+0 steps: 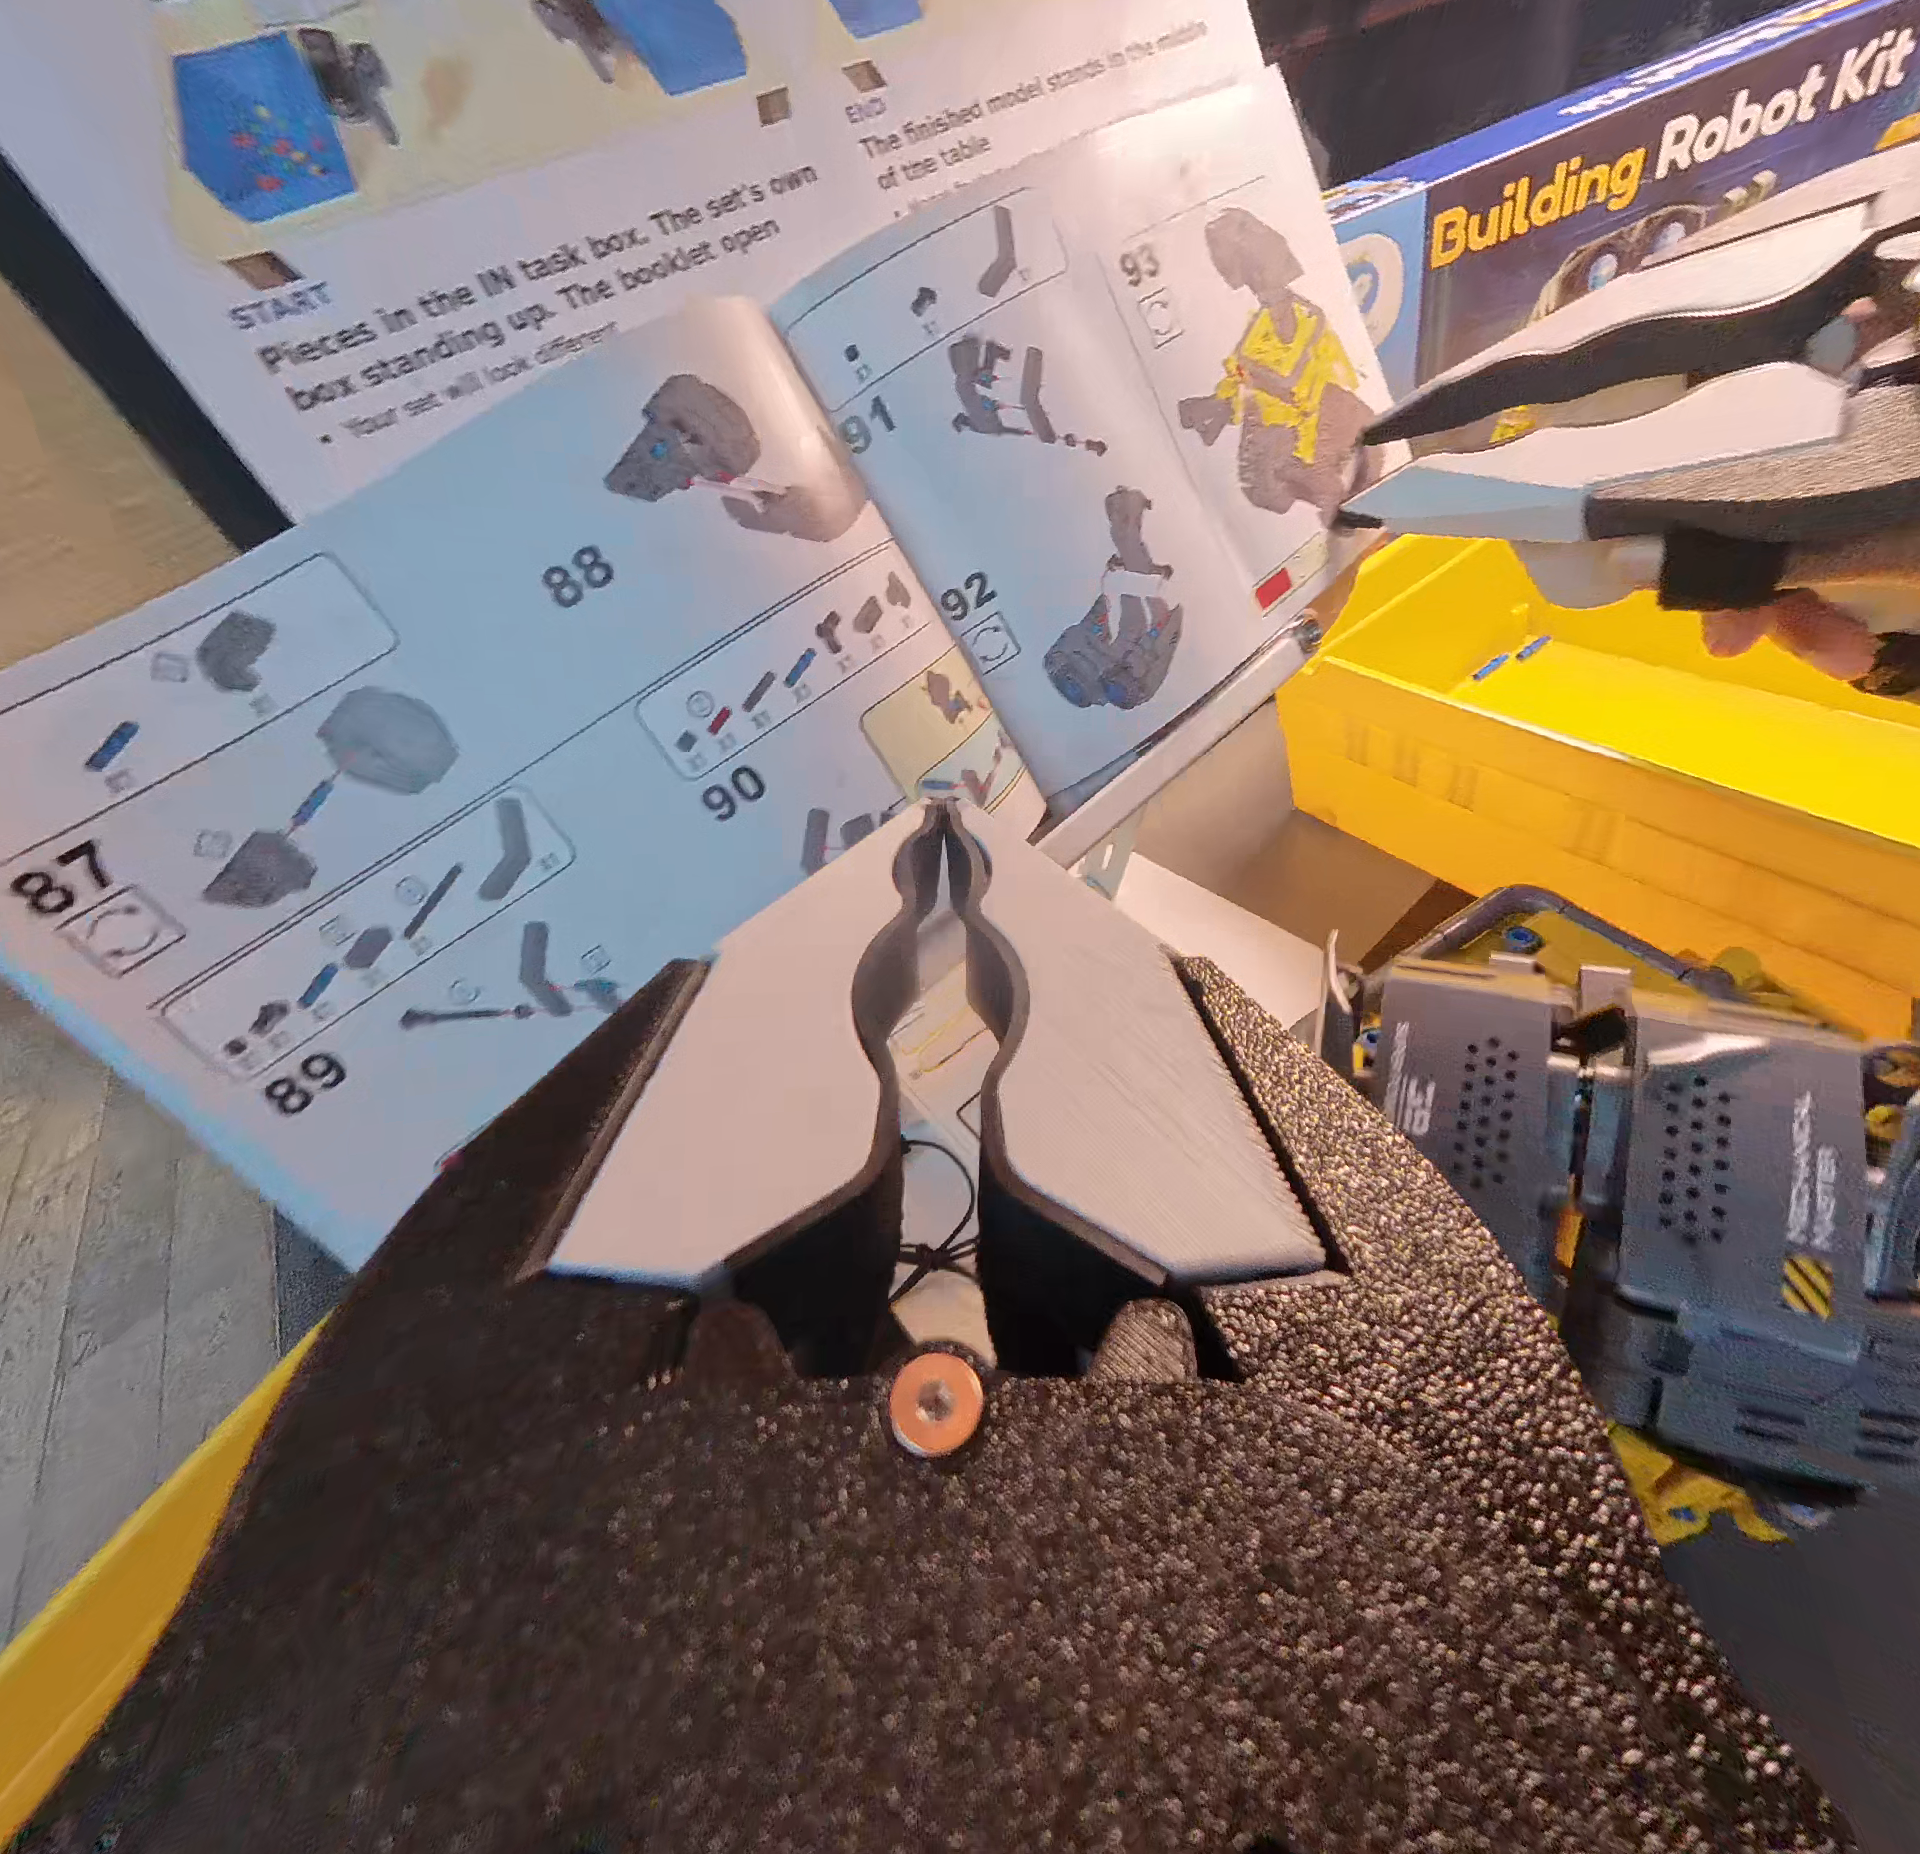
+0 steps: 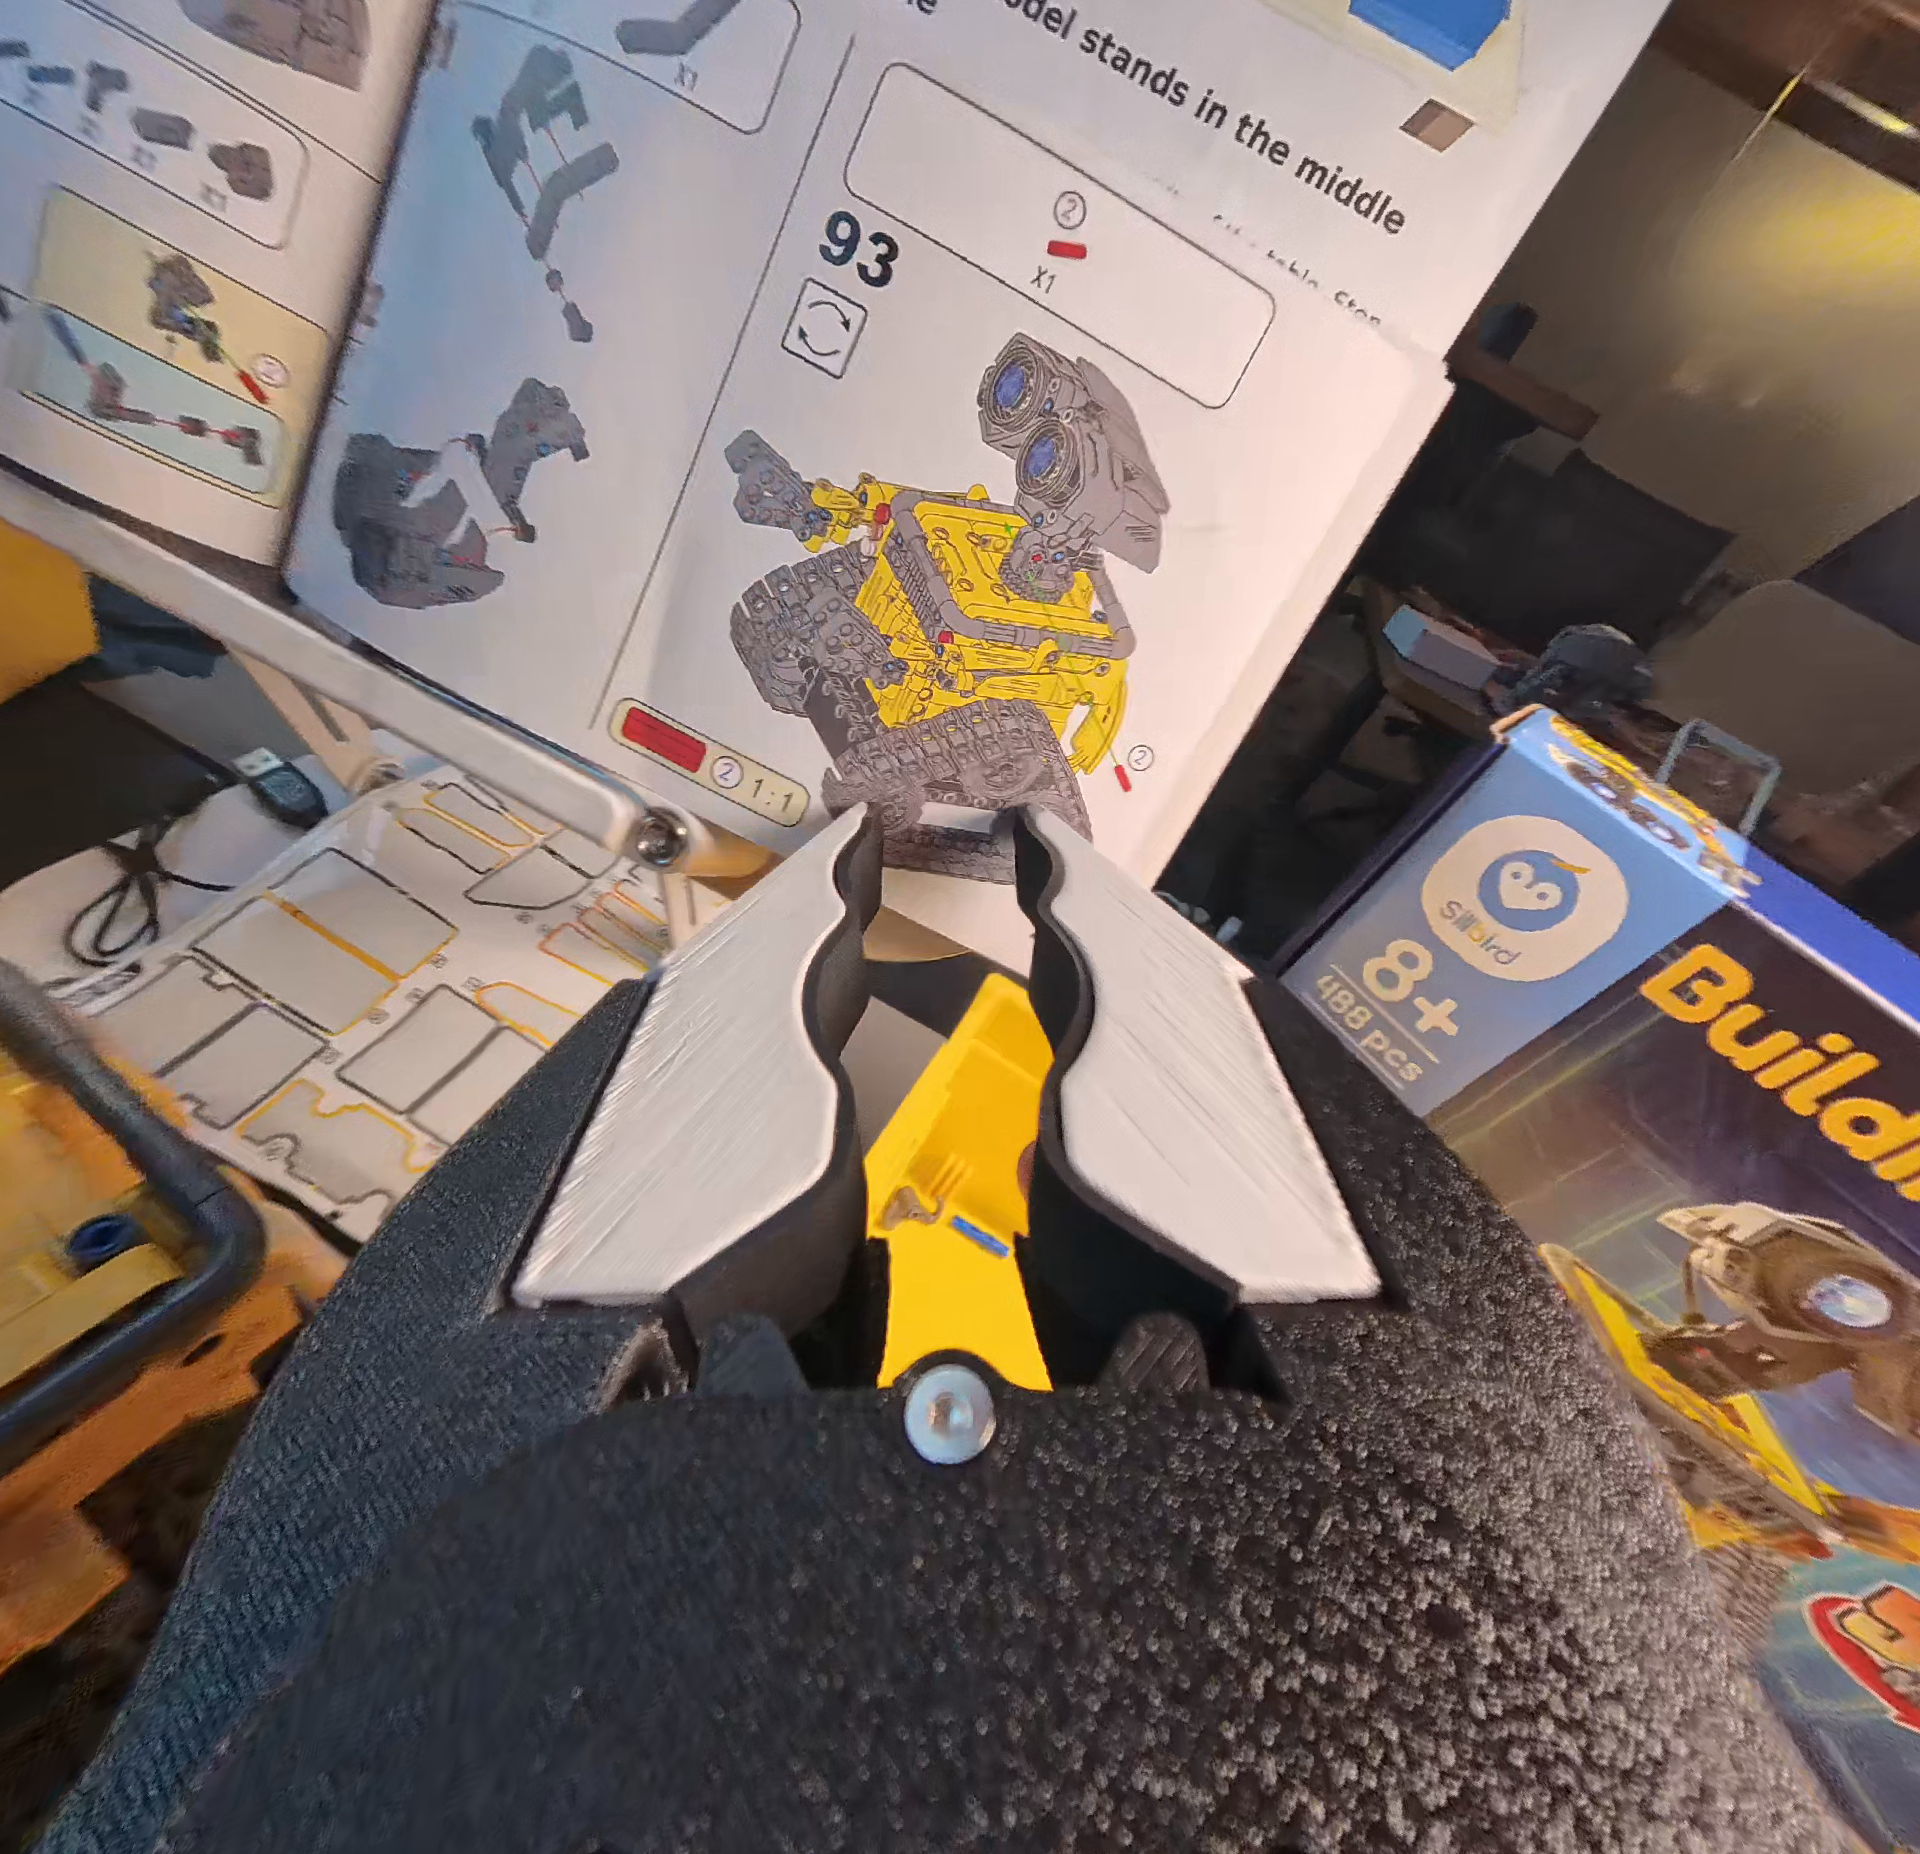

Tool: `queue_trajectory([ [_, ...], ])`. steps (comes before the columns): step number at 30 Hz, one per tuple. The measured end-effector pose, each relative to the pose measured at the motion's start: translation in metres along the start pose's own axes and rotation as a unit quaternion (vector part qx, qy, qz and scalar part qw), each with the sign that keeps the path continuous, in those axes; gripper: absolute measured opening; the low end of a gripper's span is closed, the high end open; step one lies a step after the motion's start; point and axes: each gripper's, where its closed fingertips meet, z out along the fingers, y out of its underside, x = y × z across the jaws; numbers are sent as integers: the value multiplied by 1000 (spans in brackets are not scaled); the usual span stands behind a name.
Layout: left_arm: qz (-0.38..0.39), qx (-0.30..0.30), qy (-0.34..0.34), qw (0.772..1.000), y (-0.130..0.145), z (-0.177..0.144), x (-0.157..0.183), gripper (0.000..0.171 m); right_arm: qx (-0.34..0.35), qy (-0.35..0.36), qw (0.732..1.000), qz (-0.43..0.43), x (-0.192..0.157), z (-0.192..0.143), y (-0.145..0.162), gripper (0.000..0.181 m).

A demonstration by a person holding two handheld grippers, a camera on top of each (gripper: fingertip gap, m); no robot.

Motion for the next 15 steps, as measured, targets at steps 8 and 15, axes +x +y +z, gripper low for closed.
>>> queue_trajectory([
  [8,87,-79,34,992,-15,57,36,0,4,22,999,38,13,0,-2,27],
  [15,113,-172,20,978,1,73,29,0,39,-228,966,-116,-89,-23,-47,19],
])
